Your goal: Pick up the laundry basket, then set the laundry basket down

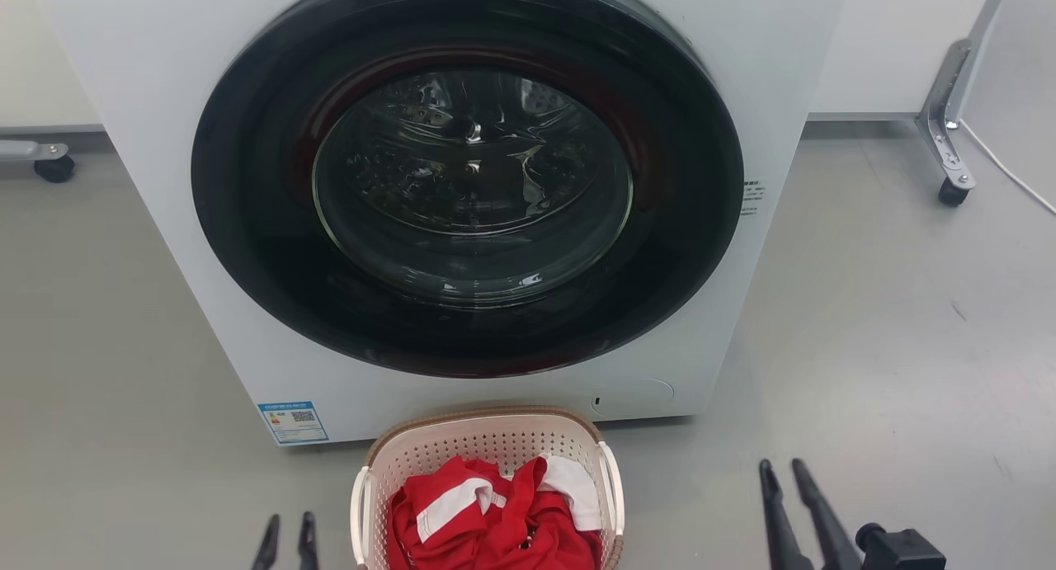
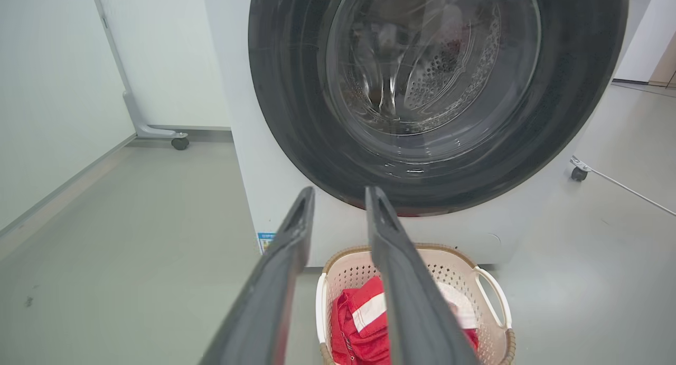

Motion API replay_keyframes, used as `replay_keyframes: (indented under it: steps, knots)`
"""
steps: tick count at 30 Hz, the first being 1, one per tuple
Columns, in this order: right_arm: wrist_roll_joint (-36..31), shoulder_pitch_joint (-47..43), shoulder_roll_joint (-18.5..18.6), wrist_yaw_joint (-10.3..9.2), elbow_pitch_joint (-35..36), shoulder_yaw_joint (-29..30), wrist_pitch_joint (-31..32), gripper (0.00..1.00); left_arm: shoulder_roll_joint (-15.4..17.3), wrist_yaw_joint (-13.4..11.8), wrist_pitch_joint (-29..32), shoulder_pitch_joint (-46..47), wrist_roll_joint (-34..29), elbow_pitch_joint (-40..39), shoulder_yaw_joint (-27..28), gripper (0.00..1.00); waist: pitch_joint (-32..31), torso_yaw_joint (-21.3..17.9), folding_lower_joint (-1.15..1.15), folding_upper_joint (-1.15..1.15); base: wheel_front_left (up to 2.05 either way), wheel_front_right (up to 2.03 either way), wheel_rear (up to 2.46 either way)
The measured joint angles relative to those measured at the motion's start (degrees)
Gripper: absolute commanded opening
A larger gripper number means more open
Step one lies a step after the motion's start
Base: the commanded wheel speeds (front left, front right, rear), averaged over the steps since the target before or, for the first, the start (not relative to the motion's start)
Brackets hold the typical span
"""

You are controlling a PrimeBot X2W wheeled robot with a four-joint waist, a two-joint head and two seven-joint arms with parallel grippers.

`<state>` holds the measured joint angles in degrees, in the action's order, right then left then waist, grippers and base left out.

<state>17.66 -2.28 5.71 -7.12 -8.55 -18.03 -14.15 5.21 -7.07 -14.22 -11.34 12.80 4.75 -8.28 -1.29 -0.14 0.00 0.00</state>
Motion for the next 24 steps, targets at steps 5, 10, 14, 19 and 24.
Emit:
replay_keyframes:
  steps: [5,10,14,19,24]
  knots:
    - [0.56,-1.26,-0.09,0.14,-2.01,0.13,0.31,0.0,-0.05,0.09,0.11,0.0,0.68,1.98,0.1,0.0,0.04,0.0,0.0,0.0,0.0,0.0,0.0]
    - [3.24,-1.09,-0.22,0.71,-2.23,1.42,1.03,0.0,-0.14,0.64,1.11,0.12,2.94,2.42,0.64,0.0,0.13,0.0,0.0,0.0,0.0,0.0,0.0]
    - [5.59,-0.82,-0.33,1.1,-2.52,2.23,1.63,0.0,-0.22,1.12,1.71,0.32,5.67,2.69,1.05,0.0,0.17,0.01,0.0,0.0,0.0,0.0,0.0]
    - [9.99,-0.68,-0.53,1.76,-2.78,3.56,3.05,0.0,-0.32,2.11,3.07,0.64,10.46,3.38,2.04,0.0,0.24,0.01,0.0,0.0,0.0,0.0,0.0]
    - [14.0,-0.55,-0.78,2.64,-3.0,4.95,4.09,0.0,-0.43,2.64,4.13,1.58,14.95,3.92,2.55,0.0,0.31,0.02,0.01,0.0,0.0,0.0,0.0]
